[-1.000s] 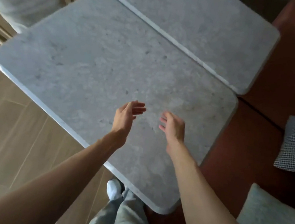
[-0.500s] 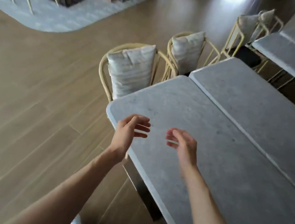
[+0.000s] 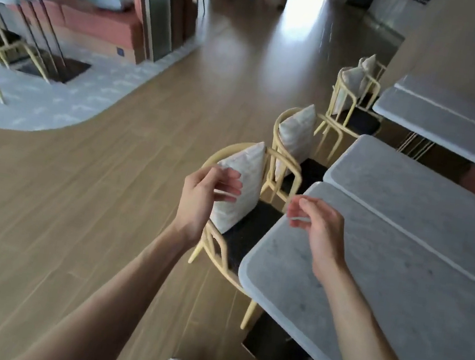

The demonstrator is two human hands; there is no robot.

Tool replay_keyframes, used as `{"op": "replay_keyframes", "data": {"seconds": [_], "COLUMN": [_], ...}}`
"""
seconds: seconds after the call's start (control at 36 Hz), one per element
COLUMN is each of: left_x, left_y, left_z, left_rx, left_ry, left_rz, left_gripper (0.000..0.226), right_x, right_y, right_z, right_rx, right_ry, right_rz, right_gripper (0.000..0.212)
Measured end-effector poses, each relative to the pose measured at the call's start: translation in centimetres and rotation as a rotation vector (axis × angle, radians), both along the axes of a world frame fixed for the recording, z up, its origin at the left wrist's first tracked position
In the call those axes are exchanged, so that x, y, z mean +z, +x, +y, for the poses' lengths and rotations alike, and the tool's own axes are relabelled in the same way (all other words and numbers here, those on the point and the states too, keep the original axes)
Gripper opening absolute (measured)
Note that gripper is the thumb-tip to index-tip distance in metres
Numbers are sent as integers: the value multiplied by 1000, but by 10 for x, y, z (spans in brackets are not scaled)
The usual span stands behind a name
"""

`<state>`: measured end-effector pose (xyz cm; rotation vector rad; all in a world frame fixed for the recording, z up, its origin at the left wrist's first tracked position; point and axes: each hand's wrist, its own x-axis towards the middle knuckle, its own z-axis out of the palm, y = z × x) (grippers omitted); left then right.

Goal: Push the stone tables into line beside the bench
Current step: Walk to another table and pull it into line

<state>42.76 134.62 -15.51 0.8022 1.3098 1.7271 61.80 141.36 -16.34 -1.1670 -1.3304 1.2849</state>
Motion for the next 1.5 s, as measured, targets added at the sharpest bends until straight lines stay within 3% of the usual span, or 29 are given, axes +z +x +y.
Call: {"op": "replay_keyframes", "data": {"seconds": [0.31, 0.44, 0.61, 0.78, 0.92, 1.14, 1.5], "left_x": [23, 57, 59, 41, 66, 87, 53], "left_y": [-203, -303, -375, -410, -433, -448, -447], "left_z": [130, 189, 295, 385, 474, 617, 936], "left_rx": [-192, -217, -432, -603, -744, -810, -764], "left_ry": [28, 63, 116, 124, 161, 251, 136], "left_rz": [165, 200, 183, 146, 147, 186, 163], "left_gripper": [25, 30, 28, 26, 23, 20, 17], "right_x": [-10, 5, 27, 36, 54, 79, 51], "right_y": [-193, -273, -335, -384, -421, -446, -450], "right_z": [110, 140, 208, 263, 312, 422, 769], "right_rx": [-252, -298, -436, -614, -814, -980, -905], "right_ry": [78, 44, 93, 163, 180, 223, 174], "right_rz": [185, 159, 129, 123, 152, 135, 184], "right_gripper": [20, 20, 21, 17, 19, 21, 20]}}
